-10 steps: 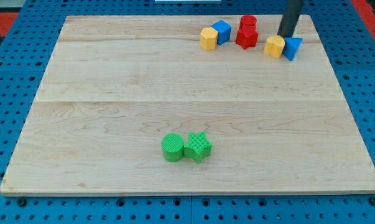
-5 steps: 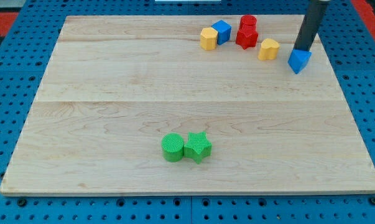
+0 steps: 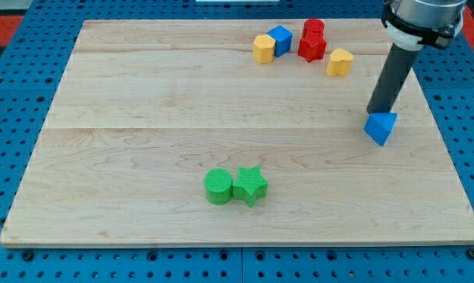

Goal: Move blue triangle towards the bottom right of the board

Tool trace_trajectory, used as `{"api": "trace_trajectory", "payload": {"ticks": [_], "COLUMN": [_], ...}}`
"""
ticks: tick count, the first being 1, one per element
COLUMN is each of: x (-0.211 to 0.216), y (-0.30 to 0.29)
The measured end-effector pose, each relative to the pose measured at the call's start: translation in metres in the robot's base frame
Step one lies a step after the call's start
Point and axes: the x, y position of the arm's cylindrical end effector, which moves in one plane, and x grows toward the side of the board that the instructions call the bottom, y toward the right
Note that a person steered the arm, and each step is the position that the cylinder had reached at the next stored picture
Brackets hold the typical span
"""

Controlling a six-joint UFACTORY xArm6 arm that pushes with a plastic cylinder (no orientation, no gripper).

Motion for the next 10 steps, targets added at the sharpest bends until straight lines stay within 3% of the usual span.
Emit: {"api": "trace_trajectory", "payload": {"ticks": [4, 6, 8, 9, 10], "x": [0.096, 0.117, 0.138, 0.146, 0.116], "y": [-0.010, -0.049, -0.024, -0.054, -0.061]}}
